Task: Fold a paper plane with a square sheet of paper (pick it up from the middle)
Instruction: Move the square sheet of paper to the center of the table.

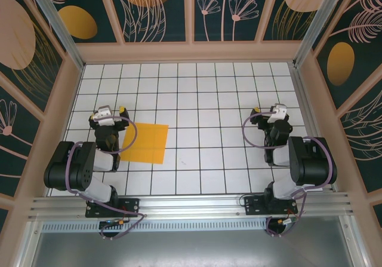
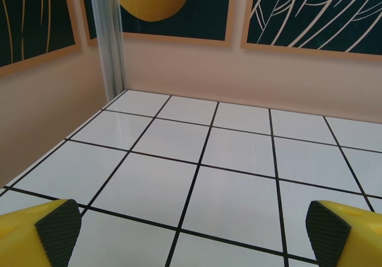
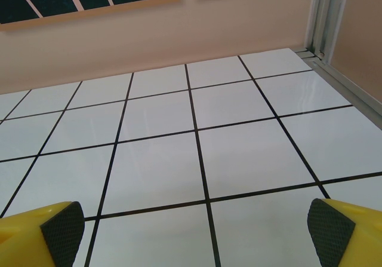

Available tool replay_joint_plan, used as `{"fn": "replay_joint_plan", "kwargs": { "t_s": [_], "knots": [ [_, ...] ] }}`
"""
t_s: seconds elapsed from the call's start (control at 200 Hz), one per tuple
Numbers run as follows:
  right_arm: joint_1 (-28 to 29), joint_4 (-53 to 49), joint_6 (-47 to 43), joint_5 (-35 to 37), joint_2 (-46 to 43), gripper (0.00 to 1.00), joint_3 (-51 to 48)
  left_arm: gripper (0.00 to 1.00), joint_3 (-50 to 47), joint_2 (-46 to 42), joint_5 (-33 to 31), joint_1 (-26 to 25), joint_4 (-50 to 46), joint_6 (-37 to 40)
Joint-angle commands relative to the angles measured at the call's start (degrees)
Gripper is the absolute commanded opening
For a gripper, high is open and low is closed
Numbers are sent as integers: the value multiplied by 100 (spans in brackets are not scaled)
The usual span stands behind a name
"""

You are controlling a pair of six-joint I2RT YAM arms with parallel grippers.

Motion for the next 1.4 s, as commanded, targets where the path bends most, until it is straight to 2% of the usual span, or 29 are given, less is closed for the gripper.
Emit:
{"fn": "replay_joint_plan", "kwargs": {
  "t_s": [0.0,0.135,0.29,0.41,0.515,0.59,0.66,0.776,0.946,1.091,1.276,1.391],
  "knots": [
    [75,-362,-96,72,-257,99,245,98,-232,-98,-221,40,573,-97],
    [319,-1964,-220,443,-1000,99,890,98,-239,-591,-388,40,130,-152],
    [684,-3718,362,851,-1644,99,1735,98,99,-1226,-502,40,-1006,-175],
    [1042,-5203,1232,1023,-1588,99,2617,99,444,-1707,-685,40,-1988,-585],
    [1619,-5644,1410,737,-1351,99,3021,98,862,-1947,-499,40,-2921,-1147],
    [2168,-6003,1488,759,-1051,99,3383,99,1434,-1974,-412,40,-3964,-1756],
    [2719,-6348,1544,856,-620,99,3748,99,1901,-1908,-121,40,-4749,-1955],
    [3644,-6839,1527,1076,194,98,4464,99,2305,-1866,191,40,-5335,-2333],
    [4720,-7508,1268,1412,1508,94,5595,98,2879,-1860,350,40,-6172,-2404],
    [5361,-7850,1208,1559,2373,93,6450,99,3223,-1832,313,40,-6776,-2284],
    [5936,-8255,1059,1533,3202,93,7274,99,3283,-1831,273,40,-6970,-2241],
    [6224,-8614,437,1257,3595,91,7597,99,3288,-1829,152,40,-7008,-2197]
  ]
}}
